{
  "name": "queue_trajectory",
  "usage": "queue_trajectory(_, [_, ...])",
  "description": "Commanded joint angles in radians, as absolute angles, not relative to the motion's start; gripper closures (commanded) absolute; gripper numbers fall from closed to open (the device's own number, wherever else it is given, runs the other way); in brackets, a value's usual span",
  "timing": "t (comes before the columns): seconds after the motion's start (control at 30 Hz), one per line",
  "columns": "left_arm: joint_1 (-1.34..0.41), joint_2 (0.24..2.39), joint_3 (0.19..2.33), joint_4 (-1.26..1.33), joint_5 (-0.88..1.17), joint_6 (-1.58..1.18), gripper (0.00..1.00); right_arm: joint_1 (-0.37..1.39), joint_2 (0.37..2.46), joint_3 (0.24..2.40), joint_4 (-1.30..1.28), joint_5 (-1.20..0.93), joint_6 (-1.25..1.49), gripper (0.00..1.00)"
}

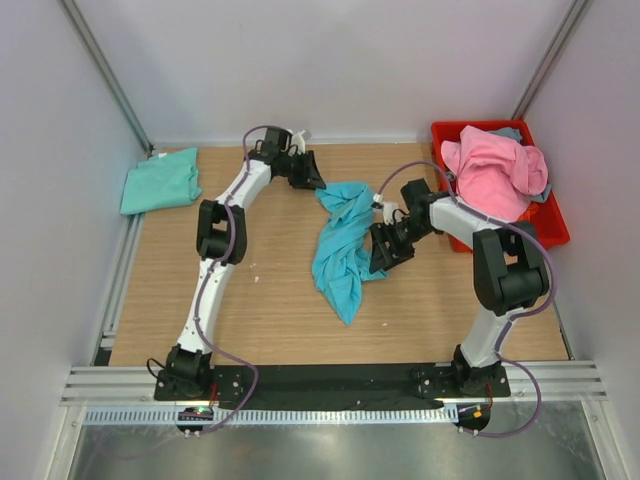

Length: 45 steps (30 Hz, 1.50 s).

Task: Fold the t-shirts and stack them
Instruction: Flatten the tshirt out

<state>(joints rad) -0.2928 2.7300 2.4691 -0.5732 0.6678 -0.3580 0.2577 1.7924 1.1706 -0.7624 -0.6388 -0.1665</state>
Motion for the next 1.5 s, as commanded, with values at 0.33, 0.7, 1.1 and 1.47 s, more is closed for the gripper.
queue_trajectory(0.33, [-0.293, 2.669, 2.290, -0.709, 0.578, -0.275, 1.00, 0.258, 1.933, 1.288, -0.779, -0.798, -0.150, 0.49])
queue_trajectory(0.7, [-0.204, 2.044, 1.968, -0.713, 0.466, -0.080, 1.00, 0.209, 1.650, 1.319, -0.758, -0.444, -0.152, 0.99])
queue_trajectory(1.1, [-0.187, 1.591, 1.902, -0.910, 0.342, 0.123, 1.00, 0.207, 1.322, 1.424, -0.773, -0.296, -0.176, 0.99])
queue_trajectory(1.47, [-0.187, 1.465, 1.654, -1.095, 0.290, 0.210, 0.50, 0.209, 1.216, 1.149, -0.861, -0.243, -0.207, 0.61])
